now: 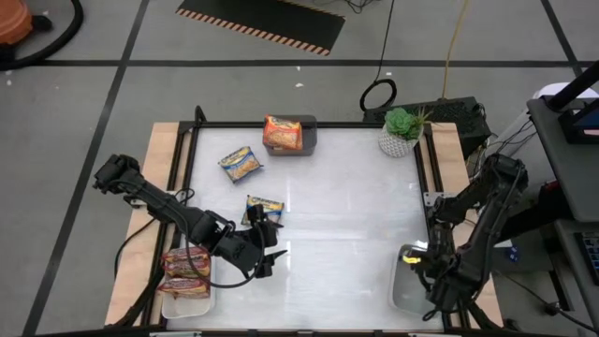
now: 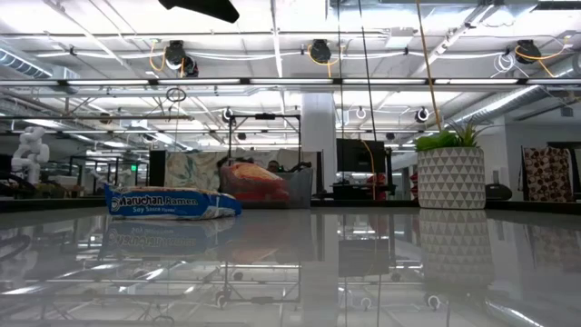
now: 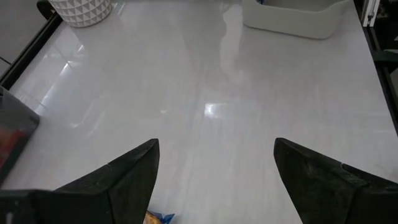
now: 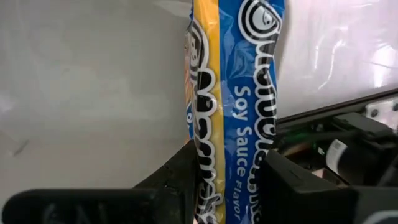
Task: Sort Maruchan noodles
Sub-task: Put the bottom blue noodle pack into the gray bin
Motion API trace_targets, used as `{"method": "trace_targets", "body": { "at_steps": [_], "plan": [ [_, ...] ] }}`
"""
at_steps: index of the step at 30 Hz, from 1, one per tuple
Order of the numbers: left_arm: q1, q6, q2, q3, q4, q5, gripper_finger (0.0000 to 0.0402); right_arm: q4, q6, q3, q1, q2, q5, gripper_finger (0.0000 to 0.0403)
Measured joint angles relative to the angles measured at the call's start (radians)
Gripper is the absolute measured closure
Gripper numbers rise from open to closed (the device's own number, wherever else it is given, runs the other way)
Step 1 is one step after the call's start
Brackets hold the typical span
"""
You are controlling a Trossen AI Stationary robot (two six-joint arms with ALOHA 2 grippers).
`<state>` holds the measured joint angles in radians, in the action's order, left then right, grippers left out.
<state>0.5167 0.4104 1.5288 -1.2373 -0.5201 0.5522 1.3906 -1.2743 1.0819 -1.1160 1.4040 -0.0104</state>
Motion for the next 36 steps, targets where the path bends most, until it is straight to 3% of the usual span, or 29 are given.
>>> {"method": "trace_targets", "body": {
  "at_steps": [15,36],
  "plan": [
    [0.000,0.013,0.000,0.000,0.001,0.000,0.0080,-0.019,-0.080,-0.047,-0.001,-0.008,-0.029,0.0238],
    [0.000,0.013,0.001,0.000,0.001,0.000,0.0080,0.069,-0.147,-0.047,-0.001,-0.134,-0.016,0.0238]
  ]
}}
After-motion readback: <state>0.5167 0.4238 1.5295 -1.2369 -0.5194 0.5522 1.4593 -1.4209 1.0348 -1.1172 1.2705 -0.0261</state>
